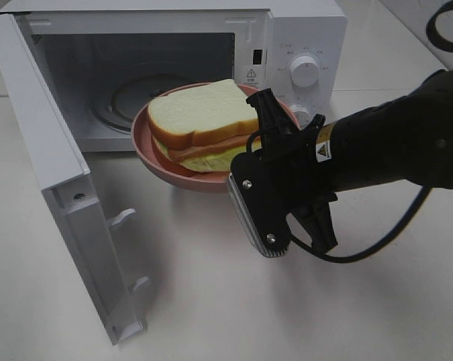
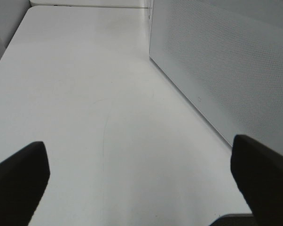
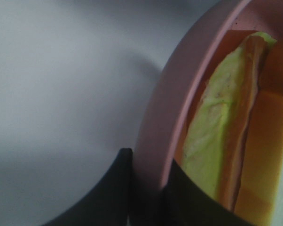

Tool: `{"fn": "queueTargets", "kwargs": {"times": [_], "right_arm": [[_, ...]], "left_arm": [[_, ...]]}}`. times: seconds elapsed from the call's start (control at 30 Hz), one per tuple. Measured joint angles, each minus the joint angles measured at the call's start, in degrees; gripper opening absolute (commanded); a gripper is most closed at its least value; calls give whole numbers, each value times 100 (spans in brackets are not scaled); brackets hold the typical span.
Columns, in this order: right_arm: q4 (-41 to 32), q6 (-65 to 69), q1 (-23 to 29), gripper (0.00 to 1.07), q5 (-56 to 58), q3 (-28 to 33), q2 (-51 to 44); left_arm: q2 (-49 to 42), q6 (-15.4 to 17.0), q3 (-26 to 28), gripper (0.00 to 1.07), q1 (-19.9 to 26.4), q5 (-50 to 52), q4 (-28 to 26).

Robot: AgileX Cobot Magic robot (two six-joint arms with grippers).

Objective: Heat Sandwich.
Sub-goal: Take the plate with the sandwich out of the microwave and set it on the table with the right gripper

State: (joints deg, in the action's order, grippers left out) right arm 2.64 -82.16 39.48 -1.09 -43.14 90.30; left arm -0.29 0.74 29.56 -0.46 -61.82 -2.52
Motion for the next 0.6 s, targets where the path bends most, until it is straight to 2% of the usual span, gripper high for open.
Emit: {"fn": "queueTargets", "kwargs": {"times": [0.3, 0.6], "right_arm": [[0, 97, 0, 0, 109, 573, -670], [-6, 212, 0, 0, 441, 1226, -1730]], "left_arm": [[0, 0, 0, 100, 0, 0, 0], [0, 0, 0, 100, 0, 0, 0]]}}
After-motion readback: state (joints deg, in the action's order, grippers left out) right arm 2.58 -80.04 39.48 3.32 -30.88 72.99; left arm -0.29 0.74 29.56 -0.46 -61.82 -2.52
